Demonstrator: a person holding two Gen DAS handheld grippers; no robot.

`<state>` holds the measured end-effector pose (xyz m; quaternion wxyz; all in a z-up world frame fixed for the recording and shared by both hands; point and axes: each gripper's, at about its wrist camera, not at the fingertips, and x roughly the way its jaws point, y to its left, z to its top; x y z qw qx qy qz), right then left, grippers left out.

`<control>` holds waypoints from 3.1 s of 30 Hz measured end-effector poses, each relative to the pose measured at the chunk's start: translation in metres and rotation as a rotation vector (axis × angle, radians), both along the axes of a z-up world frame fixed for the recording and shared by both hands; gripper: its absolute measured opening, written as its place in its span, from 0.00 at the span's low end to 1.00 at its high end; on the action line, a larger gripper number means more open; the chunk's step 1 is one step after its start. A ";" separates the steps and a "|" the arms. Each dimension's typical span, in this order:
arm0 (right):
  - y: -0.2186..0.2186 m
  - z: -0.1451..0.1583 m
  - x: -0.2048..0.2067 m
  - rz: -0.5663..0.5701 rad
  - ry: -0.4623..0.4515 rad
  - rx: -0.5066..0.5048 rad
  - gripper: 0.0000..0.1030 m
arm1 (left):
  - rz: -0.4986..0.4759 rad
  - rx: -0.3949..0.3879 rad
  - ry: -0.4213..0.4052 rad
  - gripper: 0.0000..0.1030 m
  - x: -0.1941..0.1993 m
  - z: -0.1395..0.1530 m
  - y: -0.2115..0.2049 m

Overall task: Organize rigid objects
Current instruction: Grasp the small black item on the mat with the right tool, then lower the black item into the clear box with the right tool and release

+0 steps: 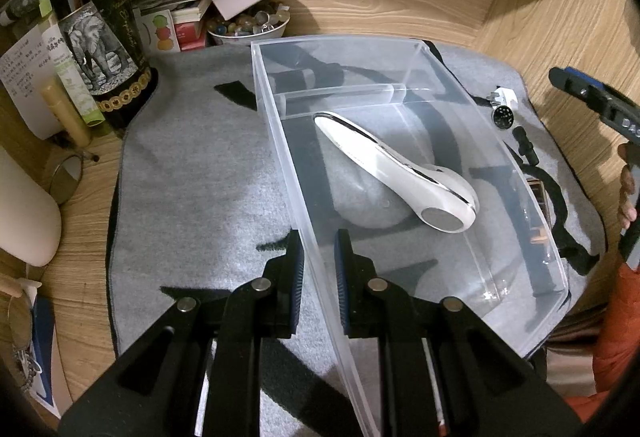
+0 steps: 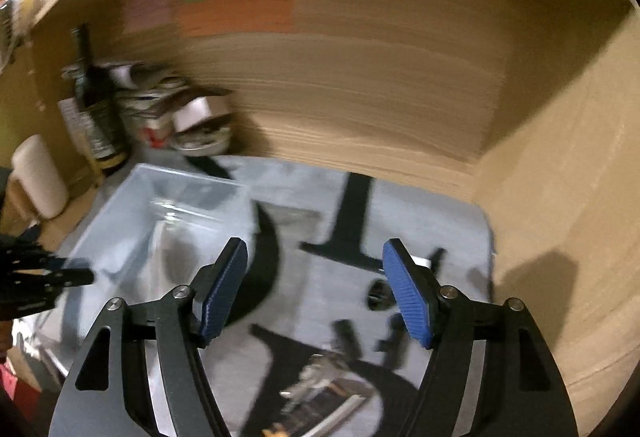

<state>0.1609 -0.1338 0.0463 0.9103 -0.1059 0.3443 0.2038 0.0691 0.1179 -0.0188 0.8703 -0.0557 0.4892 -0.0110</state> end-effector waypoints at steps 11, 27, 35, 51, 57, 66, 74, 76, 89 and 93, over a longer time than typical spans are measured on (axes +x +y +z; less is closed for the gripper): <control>-0.047 -0.062 0.026 -0.130 0.160 -0.028 0.65 | 0.006 -0.004 0.000 0.14 0.000 -0.001 0.000; -0.060 -0.105 0.026 -0.121 0.254 0.000 0.31 | 0.013 0.010 -0.003 0.14 0.000 -0.001 -0.001; -0.057 -0.104 0.021 -0.111 0.232 0.008 0.22 | 0.014 0.011 -0.001 0.14 0.000 -0.001 -0.001; -0.023 -0.025 -0.025 0.024 0.026 0.099 0.22 | 0.016 0.016 0.000 0.14 0.000 -0.001 0.000; 0.012 -0.004 -0.040 0.131 -0.025 0.131 0.22 | 0.019 0.007 -0.002 0.14 0.000 -0.001 0.001; 0.070 -0.004 -0.057 0.282 -0.031 0.119 0.22 | 0.026 0.005 -0.013 0.14 -0.001 -0.001 0.001; 0.108 -0.022 -0.064 0.366 0.016 0.065 0.22 | 0.021 0.000 -0.018 0.14 -0.002 -0.002 0.002; 0.116 -0.027 -0.067 0.382 0.030 0.048 0.22 | 0.020 0.000 -0.018 0.14 -0.002 -0.002 0.002; 0.142 -0.054 -0.068 0.459 0.140 -0.066 0.22 | 0.021 0.001 -0.018 0.14 -0.002 -0.002 0.001; 0.143 -0.056 -0.068 0.456 0.143 -0.074 0.23 | 0.021 0.001 -0.019 0.14 -0.002 -0.002 0.001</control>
